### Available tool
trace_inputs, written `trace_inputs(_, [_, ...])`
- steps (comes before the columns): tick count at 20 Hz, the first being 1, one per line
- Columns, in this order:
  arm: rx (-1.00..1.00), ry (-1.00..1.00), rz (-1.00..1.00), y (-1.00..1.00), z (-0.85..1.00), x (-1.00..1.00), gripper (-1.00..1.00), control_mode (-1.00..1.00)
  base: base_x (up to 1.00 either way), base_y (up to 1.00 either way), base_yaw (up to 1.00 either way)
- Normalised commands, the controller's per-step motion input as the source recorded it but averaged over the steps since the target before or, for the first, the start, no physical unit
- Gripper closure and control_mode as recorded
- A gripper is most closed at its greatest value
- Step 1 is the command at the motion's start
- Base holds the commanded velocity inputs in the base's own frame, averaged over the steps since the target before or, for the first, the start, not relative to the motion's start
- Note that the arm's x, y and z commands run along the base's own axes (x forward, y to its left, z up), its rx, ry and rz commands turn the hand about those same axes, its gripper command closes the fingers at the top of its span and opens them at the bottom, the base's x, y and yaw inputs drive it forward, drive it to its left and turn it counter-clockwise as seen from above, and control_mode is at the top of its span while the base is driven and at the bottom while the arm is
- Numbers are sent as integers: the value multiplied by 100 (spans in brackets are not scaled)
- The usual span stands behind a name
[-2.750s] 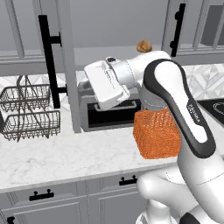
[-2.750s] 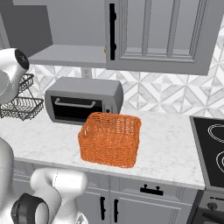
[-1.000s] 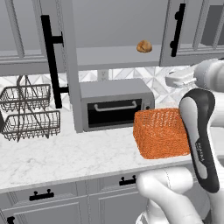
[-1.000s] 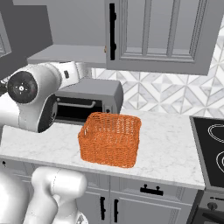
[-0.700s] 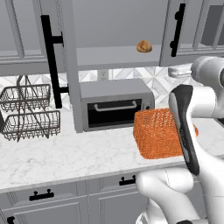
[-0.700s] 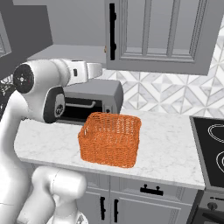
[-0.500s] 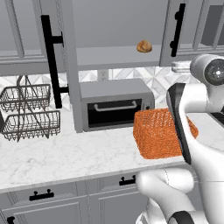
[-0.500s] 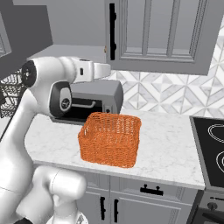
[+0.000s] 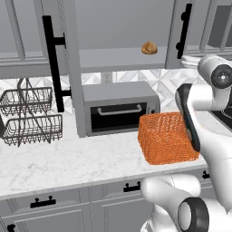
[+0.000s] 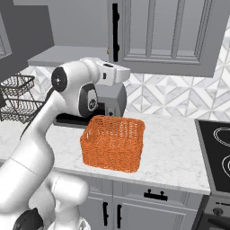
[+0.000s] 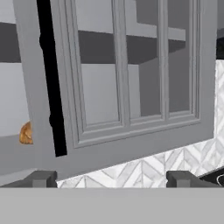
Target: Open the cabinet, pick up the bread from the cabinet and place it in the basket. Then move the basket to the dining counter.
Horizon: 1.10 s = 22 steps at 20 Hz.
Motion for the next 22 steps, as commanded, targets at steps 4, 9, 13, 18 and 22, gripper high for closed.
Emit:
trace_inputs(4, [2,-23,24,-14,0,17,-100,-100,0,0,0])
trace_inputs(9, [0,-22,39,0,0,0,-100,-100,0,0,0])
trace_inputs(13, [0,-7,21,0,26,0,-100,-100,0,0,0])
trace_inputs(18, [-2,0,1,0,40,0,-100,-100,0,0,0])
trace_inputs(22, [-5,-2,5,13,19,0,-100,-100,0,0,0])
